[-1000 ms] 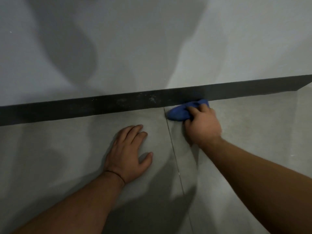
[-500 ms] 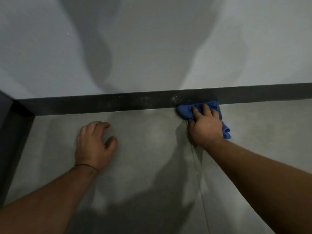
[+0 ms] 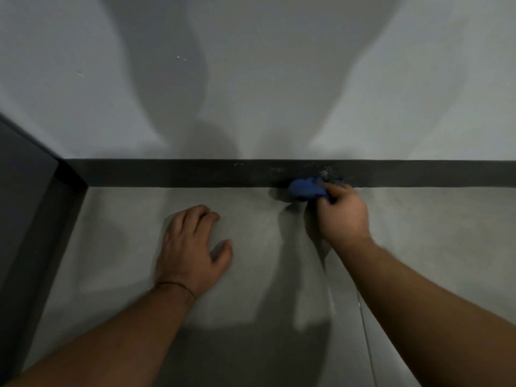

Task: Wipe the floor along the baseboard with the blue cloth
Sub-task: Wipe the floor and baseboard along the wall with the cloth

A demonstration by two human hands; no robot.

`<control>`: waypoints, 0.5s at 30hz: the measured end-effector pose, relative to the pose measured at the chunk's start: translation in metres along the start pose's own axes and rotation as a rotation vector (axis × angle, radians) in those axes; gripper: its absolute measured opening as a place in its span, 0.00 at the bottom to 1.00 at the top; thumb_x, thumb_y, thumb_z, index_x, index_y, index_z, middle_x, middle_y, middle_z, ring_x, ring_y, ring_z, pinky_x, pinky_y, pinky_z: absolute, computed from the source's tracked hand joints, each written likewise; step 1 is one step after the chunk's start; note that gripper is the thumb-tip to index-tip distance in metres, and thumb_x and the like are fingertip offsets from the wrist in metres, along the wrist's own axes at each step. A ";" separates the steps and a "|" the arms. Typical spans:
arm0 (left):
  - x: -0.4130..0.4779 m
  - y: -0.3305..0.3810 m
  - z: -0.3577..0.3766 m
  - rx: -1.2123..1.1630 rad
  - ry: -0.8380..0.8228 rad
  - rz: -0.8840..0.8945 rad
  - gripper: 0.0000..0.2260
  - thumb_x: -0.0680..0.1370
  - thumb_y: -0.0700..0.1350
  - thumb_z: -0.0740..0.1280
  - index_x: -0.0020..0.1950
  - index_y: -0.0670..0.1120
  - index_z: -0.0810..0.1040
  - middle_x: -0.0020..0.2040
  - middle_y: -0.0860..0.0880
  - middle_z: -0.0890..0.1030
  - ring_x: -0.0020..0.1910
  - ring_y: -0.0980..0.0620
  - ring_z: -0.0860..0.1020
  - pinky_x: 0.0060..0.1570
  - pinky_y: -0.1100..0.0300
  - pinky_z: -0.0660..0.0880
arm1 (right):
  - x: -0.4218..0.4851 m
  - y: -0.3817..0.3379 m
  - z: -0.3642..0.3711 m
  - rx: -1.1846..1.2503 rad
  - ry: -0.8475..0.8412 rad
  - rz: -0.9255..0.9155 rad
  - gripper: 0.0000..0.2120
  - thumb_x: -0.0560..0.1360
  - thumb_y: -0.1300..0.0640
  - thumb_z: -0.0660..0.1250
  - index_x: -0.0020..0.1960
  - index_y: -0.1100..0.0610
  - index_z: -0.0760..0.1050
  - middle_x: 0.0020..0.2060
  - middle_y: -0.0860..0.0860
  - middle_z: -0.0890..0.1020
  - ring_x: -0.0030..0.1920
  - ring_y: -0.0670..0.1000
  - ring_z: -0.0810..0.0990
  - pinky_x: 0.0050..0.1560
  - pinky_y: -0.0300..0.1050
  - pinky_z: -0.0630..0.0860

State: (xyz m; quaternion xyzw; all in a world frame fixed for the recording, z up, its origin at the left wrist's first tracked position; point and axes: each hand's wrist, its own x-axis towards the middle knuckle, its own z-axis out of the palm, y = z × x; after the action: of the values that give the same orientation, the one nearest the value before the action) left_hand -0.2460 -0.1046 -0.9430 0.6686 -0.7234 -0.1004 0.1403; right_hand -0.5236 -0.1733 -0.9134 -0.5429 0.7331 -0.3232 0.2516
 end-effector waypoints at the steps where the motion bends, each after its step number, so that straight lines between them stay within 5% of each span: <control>1: 0.000 0.000 0.000 -0.002 0.000 0.003 0.25 0.74 0.59 0.63 0.66 0.46 0.77 0.66 0.45 0.75 0.65 0.42 0.71 0.67 0.46 0.70 | -0.003 0.003 -0.005 0.130 0.108 0.128 0.12 0.76 0.63 0.66 0.56 0.57 0.83 0.49 0.56 0.84 0.53 0.57 0.82 0.56 0.43 0.75; 3: 0.000 0.001 0.000 -0.010 -0.005 -0.001 0.26 0.74 0.60 0.63 0.66 0.46 0.77 0.66 0.45 0.75 0.66 0.42 0.71 0.67 0.46 0.71 | -0.005 0.009 -0.014 0.358 0.338 0.380 0.09 0.76 0.60 0.64 0.54 0.54 0.78 0.44 0.53 0.83 0.50 0.59 0.82 0.53 0.53 0.78; 5: 0.001 0.001 0.000 -0.009 -0.015 0.000 0.26 0.74 0.60 0.63 0.67 0.46 0.77 0.67 0.45 0.75 0.66 0.42 0.71 0.67 0.46 0.71 | -0.002 0.012 -0.020 0.510 0.476 0.504 0.08 0.77 0.59 0.63 0.55 0.51 0.71 0.42 0.49 0.79 0.49 0.57 0.81 0.50 0.49 0.77; 9: 0.002 0.001 0.000 0.000 -0.016 0.005 0.26 0.74 0.60 0.63 0.66 0.46 0.77 0.67 0.45 0.75 0.66 0.41 0.71 0.68 0.46 0.70 | 0.009 -0.004 -0.007 0.503 0.374 0.361 0.10 0.78 0.58 0.66 0.58 0.51 0.71 0.44 0.45 0.80 0.45 0.48 0.80 0.44 0.30 0.73; 15: 0.002 0.001 0.002 0.012 -0.008 0.005 0.26 0.75 0.60 0.63 0.66 0.46 0.76 0.66 0.45 0.75 0.66 0.41 0.71 0.67 0.45 0.71 | 0.006 -0.032 0.030 0.454 0.296 0.221 0.09 0.75 0.68 0.65 0.46 0.56 0.68 0.42 0.55 0.78 0.44 0.52 0.77 0.48 0.35 0.73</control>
State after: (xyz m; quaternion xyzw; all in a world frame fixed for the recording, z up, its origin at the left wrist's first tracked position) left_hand -0.2477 -0.1063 -0.9447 0.6673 -0.7261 -0.0986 0.1337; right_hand -0.4837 -0.1918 -0.9100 -0.3366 0.7253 -0.5255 0.2906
